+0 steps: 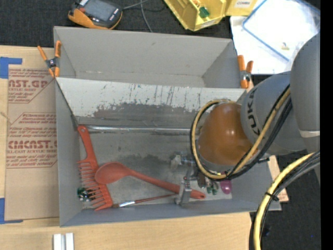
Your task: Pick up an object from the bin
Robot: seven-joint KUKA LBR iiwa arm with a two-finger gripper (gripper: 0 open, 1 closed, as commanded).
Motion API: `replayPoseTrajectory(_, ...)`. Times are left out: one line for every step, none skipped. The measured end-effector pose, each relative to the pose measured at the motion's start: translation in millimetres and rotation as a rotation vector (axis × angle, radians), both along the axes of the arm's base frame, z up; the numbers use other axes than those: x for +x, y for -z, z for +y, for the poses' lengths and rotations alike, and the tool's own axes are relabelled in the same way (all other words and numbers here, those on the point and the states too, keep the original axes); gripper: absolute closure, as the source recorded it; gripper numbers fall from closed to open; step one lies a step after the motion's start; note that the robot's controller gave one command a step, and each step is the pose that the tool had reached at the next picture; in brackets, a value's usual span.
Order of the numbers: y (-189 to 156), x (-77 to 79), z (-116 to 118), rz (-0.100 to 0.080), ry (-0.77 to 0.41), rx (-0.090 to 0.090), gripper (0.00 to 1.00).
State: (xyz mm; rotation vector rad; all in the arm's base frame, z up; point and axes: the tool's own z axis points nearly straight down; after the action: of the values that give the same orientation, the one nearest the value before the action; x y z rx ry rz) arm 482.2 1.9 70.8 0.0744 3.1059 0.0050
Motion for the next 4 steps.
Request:
replayPoseTrajectory(1.2, -3.0, -1.7, 0.024, 0.035, 0.001, 1.00)
replayPoseTrajectory(1.2, -3.1, -1.6, 0.025, 0.035, 0.001, 1.00)
replayPoseTrajectory(-120.0, -2.9, -0.9, 0.023, 0.034, 0.003, 1.00)
replayPoseTrajectory(-81.8, -1.3, -1.9, 0.017, 0.035, 0.000, 1.00)
